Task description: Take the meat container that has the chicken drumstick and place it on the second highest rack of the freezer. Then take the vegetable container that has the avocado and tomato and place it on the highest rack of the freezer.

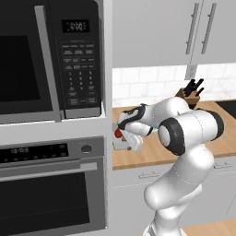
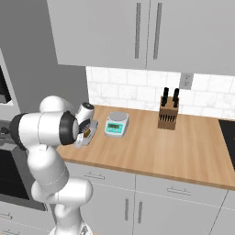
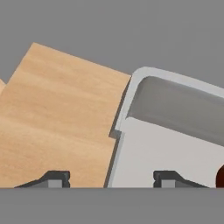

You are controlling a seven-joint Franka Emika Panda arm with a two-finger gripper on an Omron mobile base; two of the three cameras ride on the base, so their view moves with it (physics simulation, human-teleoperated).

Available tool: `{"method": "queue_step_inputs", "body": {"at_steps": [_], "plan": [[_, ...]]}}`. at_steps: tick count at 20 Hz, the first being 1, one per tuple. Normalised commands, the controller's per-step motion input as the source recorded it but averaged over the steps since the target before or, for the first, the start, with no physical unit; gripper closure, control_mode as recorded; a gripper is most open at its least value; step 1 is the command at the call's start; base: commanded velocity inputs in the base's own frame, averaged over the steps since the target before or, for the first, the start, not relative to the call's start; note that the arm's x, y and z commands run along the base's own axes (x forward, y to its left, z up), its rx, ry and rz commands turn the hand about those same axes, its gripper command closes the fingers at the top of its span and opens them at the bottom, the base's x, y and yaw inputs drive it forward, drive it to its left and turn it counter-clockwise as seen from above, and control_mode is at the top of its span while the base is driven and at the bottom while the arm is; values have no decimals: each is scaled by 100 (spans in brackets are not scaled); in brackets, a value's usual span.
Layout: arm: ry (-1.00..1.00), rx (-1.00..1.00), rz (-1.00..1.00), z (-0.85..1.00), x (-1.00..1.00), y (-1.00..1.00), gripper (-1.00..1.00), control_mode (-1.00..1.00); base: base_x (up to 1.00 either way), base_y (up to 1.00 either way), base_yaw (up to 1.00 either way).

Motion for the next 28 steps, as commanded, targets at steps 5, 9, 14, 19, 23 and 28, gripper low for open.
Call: {"method": "queue_step_inputs", "body": {"at_steps": [5,9,14,19,23,28], "plan": [[1,0,0,10,-24,-6,100,-100,0,0,0],[0,0,0,39,-39,-32,100,-100,0,0,0],[-4,0,0,90,-56,-40,100,-100,0,0,0],[-6,0,0,98,-99,-11,100,-100,0,0,0],[-1,0,-5,73,-100,-9,100,-100,0,0,0],[-22,-9,-14,49,-83,-15,100,-100,0,0,0]]}}
